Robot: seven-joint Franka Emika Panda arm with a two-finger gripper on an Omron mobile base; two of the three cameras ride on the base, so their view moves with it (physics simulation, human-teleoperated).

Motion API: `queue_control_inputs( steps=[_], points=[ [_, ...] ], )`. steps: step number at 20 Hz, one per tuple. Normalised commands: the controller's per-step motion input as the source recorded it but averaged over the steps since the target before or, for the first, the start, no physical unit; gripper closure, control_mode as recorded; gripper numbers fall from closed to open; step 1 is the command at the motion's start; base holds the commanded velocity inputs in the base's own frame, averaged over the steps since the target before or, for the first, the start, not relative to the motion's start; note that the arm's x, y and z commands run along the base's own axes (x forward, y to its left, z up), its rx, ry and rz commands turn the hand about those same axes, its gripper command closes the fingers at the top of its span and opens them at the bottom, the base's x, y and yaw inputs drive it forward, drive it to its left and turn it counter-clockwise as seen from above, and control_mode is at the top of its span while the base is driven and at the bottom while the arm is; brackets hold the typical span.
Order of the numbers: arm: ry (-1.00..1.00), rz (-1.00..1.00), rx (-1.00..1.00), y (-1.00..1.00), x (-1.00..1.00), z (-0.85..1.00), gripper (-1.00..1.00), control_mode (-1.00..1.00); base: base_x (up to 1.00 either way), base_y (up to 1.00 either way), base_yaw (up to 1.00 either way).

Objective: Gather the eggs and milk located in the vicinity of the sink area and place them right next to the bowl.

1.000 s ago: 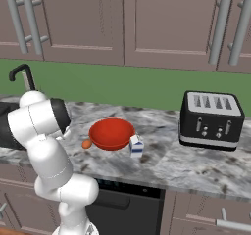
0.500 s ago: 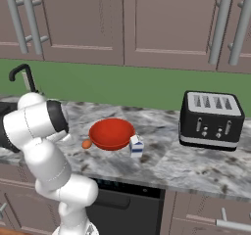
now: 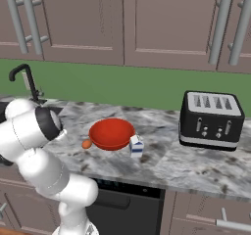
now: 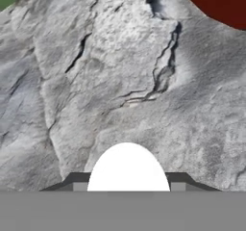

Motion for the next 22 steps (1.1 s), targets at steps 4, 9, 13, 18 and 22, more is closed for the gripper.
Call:
queue_control_inputs(
  steps=[4,9,13,18,22],
  points=[
    [-0.05,-0.04,0.05,-0.13,-0.24,0.59,1.00,-1.00,0.00,0.00,0.00],
    [0.00,0.00,0.02,-0.16,-0.28,0.45,1.00,-1.00,0.00,0.00,0.00],
    [0.01,0.01,0.00,-0.22,-0.15,0.36,1.00,-1.00,0.00,0.00,0.00],
    [0.03,0.06,0.00,-0.21,-0.06,0.06,1.00,-1.00,0.00,0.00,0.00],
    [0.00,0.00,0.00,-0.04,0.00,0.00,1.00,-1.00,0.00,0.00,0.00]
  ],
)
